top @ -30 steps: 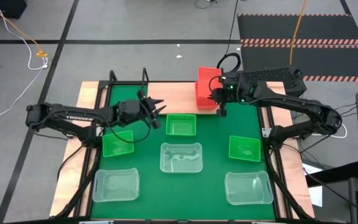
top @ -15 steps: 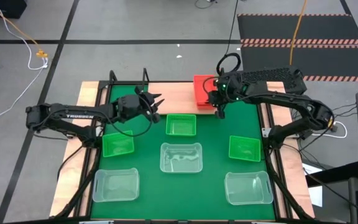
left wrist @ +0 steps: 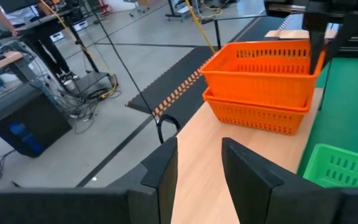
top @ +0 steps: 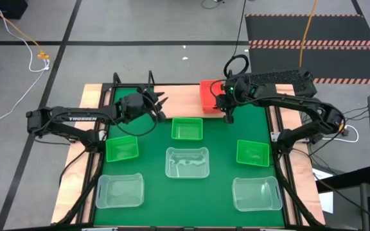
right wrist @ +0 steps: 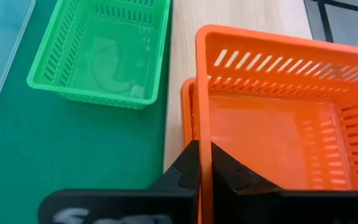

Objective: Stack baskets on shelf by color
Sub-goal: Stack the orange bin on top of the stacked orange bins on the shelf

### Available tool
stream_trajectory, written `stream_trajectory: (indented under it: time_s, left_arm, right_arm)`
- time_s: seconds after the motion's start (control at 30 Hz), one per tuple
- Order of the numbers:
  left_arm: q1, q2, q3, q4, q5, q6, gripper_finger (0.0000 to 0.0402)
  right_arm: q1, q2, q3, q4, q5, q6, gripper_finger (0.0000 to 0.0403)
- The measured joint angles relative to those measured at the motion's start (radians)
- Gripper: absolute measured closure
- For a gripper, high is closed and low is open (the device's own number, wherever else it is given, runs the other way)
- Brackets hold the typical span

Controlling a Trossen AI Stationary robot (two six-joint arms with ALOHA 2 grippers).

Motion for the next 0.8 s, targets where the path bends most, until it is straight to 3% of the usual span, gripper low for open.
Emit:
stream_trajectory:
  time_s: [0.33,0.5,0.63,0.8]
  left_arm:
    - [0.001,0.000,0.000,-0.009,0.000,-0.002,0.0275]
    - [0.001,0.000,0.000,-0.024,0.000,-0.003,0.0275]
    - [0.000,0.000,0.000,-0.059,0.000,-0.021,0.0275]
    - [-0.004,0.000,0.000,-0.106,0.000,-0.046,0.0275]
  right_arm:
    - [0.000,-0.001,0.000,0.009,0.014,0.090,0.0317]
    - [0.015,-0.041,0.000,0.065,0.183,0.168,0.0277]
    - [0.051,-0.107,0.000,0.112,0.286,0.183,0.0269]
    - [0.107,-0.162,0.000,0.123,0.265,0.222,0.0272]
